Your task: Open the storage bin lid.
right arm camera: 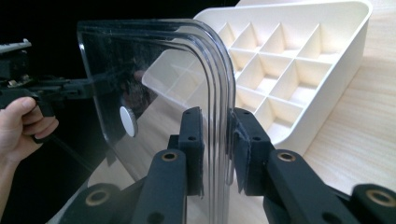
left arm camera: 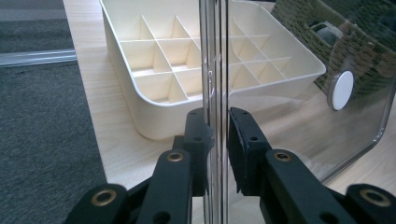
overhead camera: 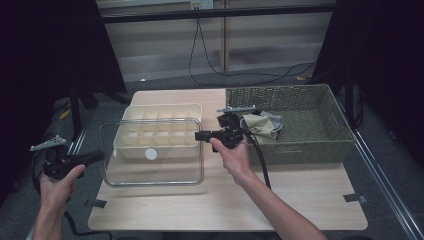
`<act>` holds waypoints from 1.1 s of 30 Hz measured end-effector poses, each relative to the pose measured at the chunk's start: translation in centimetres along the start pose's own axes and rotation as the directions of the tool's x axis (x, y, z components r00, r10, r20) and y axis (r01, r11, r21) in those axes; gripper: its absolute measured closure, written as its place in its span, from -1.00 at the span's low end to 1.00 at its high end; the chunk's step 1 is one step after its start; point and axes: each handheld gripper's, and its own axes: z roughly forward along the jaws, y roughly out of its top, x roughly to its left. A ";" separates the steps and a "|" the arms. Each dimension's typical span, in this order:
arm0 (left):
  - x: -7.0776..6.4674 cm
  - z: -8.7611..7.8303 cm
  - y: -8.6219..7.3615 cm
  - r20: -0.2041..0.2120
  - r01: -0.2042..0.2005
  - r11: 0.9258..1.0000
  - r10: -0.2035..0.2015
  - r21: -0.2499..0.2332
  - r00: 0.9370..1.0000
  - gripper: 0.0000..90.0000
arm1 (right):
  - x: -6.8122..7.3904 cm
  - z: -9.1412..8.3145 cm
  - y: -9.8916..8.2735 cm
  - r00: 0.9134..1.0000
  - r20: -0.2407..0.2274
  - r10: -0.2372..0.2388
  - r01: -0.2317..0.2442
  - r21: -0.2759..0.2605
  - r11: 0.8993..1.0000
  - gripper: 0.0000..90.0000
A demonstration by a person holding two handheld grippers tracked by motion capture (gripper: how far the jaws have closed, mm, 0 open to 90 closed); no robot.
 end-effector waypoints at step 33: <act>0.0 0.8 -5.0 -0.006 0.068 0.992 -0.068 0.102 0.998 0.74 | -0.2 0.8 -5.0 0.999 0.004 0.046 -0.046 0.098 0.994 0.69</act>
